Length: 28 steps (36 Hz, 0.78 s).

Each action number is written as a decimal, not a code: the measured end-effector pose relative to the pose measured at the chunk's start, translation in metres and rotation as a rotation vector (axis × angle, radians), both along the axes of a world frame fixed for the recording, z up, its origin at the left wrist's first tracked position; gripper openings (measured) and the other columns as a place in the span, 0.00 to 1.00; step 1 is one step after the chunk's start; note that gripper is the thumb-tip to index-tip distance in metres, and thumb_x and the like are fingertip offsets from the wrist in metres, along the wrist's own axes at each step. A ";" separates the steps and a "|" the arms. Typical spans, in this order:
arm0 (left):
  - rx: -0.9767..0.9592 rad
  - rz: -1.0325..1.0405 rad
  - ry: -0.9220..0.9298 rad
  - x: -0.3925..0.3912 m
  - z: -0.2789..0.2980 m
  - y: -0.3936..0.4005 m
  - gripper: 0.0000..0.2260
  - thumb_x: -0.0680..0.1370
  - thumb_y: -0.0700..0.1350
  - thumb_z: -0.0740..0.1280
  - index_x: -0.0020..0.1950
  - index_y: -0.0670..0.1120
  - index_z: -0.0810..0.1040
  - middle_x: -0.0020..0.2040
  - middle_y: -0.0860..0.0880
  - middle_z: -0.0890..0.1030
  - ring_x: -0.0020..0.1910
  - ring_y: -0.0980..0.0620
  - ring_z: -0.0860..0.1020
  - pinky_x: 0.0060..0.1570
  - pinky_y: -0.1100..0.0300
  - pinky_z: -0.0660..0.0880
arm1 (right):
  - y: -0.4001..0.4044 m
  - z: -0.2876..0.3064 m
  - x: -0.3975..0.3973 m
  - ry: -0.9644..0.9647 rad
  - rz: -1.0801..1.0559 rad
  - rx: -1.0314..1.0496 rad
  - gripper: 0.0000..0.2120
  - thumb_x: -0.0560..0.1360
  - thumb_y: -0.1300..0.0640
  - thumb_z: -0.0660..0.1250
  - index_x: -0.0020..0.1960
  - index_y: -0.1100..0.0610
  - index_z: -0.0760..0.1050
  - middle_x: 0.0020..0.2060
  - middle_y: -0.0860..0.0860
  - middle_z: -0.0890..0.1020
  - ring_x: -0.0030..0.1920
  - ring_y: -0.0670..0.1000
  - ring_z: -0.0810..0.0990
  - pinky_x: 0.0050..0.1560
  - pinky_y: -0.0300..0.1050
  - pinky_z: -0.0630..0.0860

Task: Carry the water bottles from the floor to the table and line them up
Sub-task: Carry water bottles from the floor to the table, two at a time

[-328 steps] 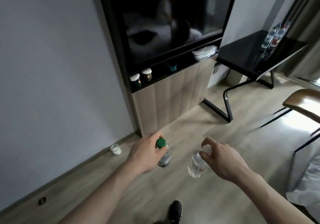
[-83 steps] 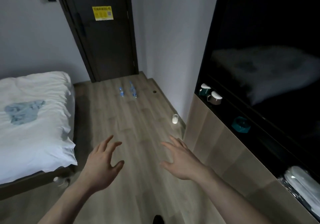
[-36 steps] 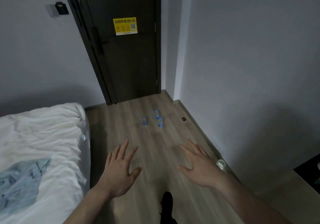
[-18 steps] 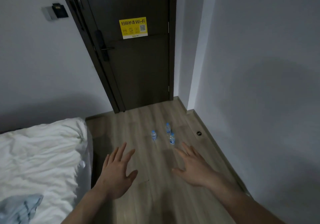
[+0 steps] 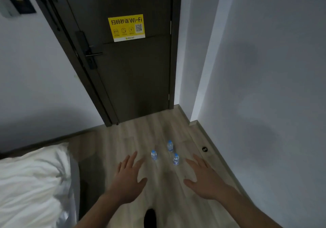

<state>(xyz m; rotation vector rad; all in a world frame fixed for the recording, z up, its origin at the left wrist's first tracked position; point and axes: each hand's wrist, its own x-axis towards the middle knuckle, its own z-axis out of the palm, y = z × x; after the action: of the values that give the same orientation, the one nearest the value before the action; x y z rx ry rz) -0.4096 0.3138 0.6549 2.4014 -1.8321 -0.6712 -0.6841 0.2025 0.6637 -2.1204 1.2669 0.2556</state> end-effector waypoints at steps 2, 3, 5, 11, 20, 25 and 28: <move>0.036 -0.032 0.004 0.023 -0.010 -0.030 0.33 0.80 0.60 0.61 0.81 0.58 0.51 0.82 0.52 0.41 0.81 0.47 0.43 0.79 0.48 0.46 | -0.023 -0.004 0.015 0.020 -0.033 0.021 0.38 0.78 0.37 0.61 0.81 0.42 0.45 0.80 0.46 0.40 0.80 0.52 0.45 0.78 0.51 0.54; 0.050 -0.048 0.001 0.034 -0.015 -0.046 0.33 0.79 0.60 0.61 0.81 0.58 0.52 0.82 0.52 0.42 0.81 0.47 0.43 0.79 0.48 0.47 | -0.033 -0.006 0.022 0.025 -0.051 0.032 0.38 0.78 0.37 0.61 0.81 0.42 0.45 0.80 0.46 0.40 0.80 0.52 0.46 0.78 0.51 0.54; 0.067 -0.081 -0.006 0.052 -0.024 -0.080 0.32 0.79 0.59 0.61 0.81 0.58 0.53 0.83 0.52 0.44 0.81 0.47 0.46 0.79 0.49 0.48 | -0.054 -0.012 0.033 0.031 -0.091 0.039 0.37 0.78 0.37 0.61 0.81 0.42 0.46 0.81 0.46 0.41 0.80 0.52 0.47 0.77 0.50 0.55; 0.108 -0.202 -0.015 0.078 -0.038 -0.171 0.30 0.78 0.55 0.63 0.80 0.57 0.57 0.82 0.51 0.51 0.80 0.49 0.52 0.77 0.53 0.51 | -0.109 -0.026 0.050 0.056 -0.220 0.087 0.37 0.79 0.37 0.60 0.81 0.44 0.46 0.80 0.45 0.42 0.80 0.51 0.48 0.77 0.47 0.56; 0.196 -0.302 -0.017 0.088 -0.086 -0.302 0.30 0.79 0.54 0.63 0.79 0.56 0.58 0.81 0.51 0.54 0.79 0.50 0.54 0.75 0.54 0.53 | -0.208 -0.073 0.066 0.104 -0.299 0.149 0.36 0.79 0.39 0.62 0.81 0.44 0.49 0.81 0.46 0.46 0.79 0.52 0.51 0.74 0.49 0.62; 0.276 -0.304 -0.034 0.098 -0.117 -0.364 0.30 0.79 0.55 0.61 0.80 0.55 0.56 0.81 0.50 0.52 0.79 0.50 0.53 0.76 0.54 0.54 | -0.268 -0.115 0.081 0.134 -0.313 0.193 0.36 0.78 0.40 0.63 0.80 0.45 0.51 0.81 0.48 0.50 0.78 0.54 0.56 0.73 0.53 0.65; 0.289 -0.323 -0.047 0.103 -0.134 -0.399 0.29 0.79 0.54 0.62 0.79 0.55 0.58 0.81 0.50 0.53 0.79 0.50 0.53 0.75 0.54 0.54 | -0.298 -0.139 0.089 0.149 -0.307 0.228 0.36 0.78 0.39 0.63 0.80 0.46 0.52 0.80 0.49 0.51 0.78 0.55 0.57 0.72 0.54 0.66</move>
<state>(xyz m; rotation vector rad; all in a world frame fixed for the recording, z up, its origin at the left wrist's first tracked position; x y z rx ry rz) -0.3062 -0.0856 0.5211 2.3135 -2.3166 -0.9742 -0.5948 -0.0959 0.5247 -1.7146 1.5493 0.4088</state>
